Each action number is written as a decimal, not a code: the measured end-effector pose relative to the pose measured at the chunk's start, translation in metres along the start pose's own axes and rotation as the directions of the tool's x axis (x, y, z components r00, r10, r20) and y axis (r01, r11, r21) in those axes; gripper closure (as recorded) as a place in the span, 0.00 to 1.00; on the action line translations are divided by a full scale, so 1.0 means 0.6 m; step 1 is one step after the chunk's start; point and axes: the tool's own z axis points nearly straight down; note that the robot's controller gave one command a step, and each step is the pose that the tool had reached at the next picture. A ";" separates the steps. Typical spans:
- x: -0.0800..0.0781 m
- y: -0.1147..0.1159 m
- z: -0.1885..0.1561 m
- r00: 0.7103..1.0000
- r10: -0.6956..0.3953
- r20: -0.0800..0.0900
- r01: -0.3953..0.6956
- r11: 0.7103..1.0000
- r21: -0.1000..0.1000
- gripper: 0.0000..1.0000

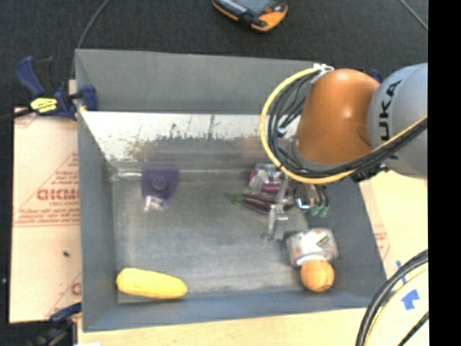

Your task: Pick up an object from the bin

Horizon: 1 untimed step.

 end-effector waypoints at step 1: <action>-0.003 0.000 -0.007 1.000 0.000 0.008 0.000 1.000 0.000 0.00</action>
Offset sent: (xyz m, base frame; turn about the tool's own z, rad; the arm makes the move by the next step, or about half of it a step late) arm 0.0507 -0.0601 -0.1214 0.2410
